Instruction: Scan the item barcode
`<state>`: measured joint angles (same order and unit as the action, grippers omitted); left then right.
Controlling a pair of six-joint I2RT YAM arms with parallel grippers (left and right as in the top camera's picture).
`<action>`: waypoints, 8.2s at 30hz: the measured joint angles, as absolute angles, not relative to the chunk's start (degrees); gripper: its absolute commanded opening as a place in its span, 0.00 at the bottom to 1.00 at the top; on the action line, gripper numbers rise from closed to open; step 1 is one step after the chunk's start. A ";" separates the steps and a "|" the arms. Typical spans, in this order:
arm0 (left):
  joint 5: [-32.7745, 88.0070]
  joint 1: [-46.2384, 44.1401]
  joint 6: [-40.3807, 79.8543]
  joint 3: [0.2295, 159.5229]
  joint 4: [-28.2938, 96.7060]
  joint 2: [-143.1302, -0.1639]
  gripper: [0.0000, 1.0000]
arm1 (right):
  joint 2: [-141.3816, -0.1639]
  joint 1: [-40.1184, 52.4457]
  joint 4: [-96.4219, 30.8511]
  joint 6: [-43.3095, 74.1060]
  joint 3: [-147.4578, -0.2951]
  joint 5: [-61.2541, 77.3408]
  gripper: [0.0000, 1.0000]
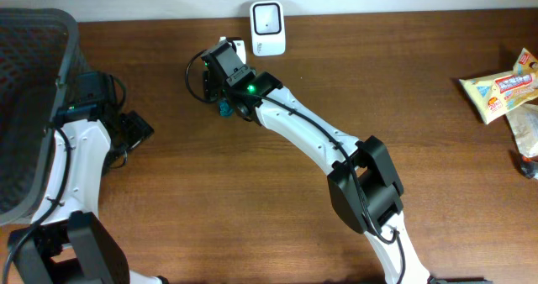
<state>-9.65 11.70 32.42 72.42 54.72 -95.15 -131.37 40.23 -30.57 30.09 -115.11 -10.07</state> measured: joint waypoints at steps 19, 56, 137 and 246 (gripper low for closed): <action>-9.65 11.70 32.42 72.42 54.70 -95.15 0.99 | -131.37 40.40 -32.29 29.21 -115.11 -14.11 0.47; -9.65 11.70 32.42 72.42 54.70 -95.18 0.99 | -126.87 32.86 -44.23 -9.10 -115.37 -8.40 0.45; -9.65 11.70 32.42 72.42 54.72 -95.15 0.99 | -121.78 25.56 -70.65 72.18 -115.59 -29.67 0.34; -9.65 11.70 32.42 72.42 54.70 -95.18 0.99 | -114.59 9.80 -55.16 -40.40 -103.28 15.97 0.40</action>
<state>-9.65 11.70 32.42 72.42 54.70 -95.18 -114.59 9.80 -55.16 -40.40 -103.28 15.97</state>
